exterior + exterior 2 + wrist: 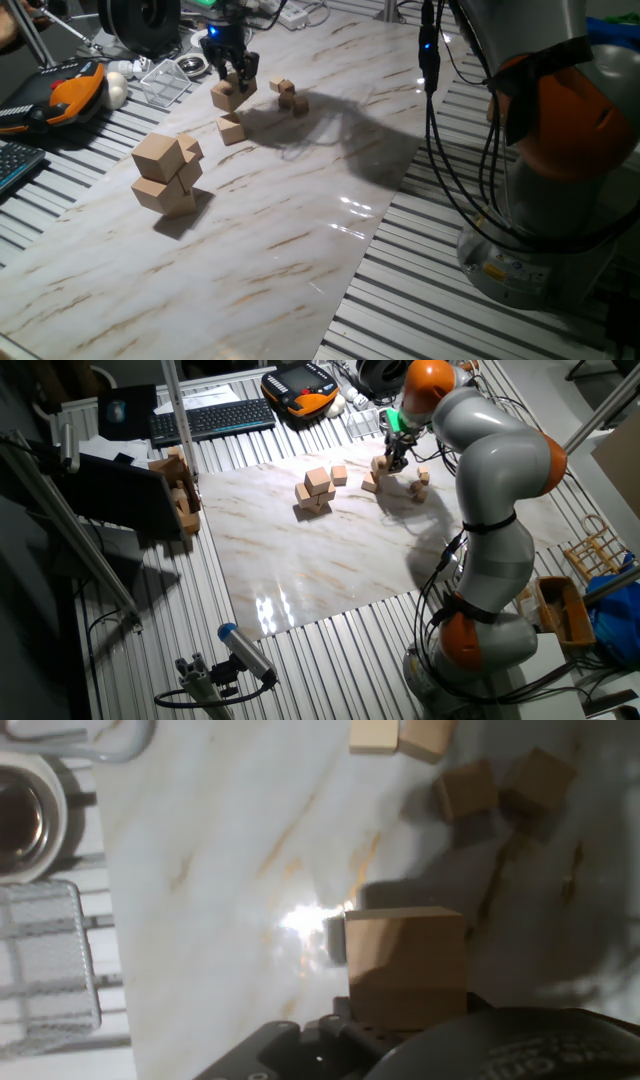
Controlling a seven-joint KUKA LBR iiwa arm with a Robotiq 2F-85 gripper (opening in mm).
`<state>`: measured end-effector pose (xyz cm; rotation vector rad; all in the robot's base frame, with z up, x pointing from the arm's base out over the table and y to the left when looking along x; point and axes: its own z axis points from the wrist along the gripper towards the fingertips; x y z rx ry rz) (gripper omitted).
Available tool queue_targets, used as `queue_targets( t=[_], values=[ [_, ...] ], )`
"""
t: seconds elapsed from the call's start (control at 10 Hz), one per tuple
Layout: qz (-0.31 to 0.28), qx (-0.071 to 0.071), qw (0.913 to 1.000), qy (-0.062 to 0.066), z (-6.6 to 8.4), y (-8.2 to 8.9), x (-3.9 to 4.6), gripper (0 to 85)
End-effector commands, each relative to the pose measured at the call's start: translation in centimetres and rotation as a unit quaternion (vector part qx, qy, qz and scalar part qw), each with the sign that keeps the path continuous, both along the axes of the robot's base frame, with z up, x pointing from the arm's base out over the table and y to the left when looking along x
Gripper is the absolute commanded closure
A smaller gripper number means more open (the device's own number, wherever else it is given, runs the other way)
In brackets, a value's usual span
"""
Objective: Stack the blocks into a cross shape
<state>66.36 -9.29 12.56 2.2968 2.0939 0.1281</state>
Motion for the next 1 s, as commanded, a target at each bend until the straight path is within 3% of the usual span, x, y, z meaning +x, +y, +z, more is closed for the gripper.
queue_targets(
  t=[0.0, 0.1, 0.5, 0.6, 0.7, 0.9],
  values=[
    [0.006, 0.006, 1.0, -0.005, -0.16, 0.26, -0.19, 85.0],
    [0.013, 0.012, 0.9998, -0.008, -0.28, 0.36, -0.27, 85.0],
    [0.027, 0.008, 0.9995, -0.012, -0.57, 0.45, -0.3, 85.0],
    [0.031, 0.002, 0.9995, -0.01, -0.57, 0.45, -0.3, 85.0],
    [0.044, -0.013, 0.9989, -0.01, -0.57, 0.45, -0.3, 85.0],
    [0.053, -0.002, 0.9986, -0.006, -0.57, 0.45, -0.3, 85.0]
  ],
)
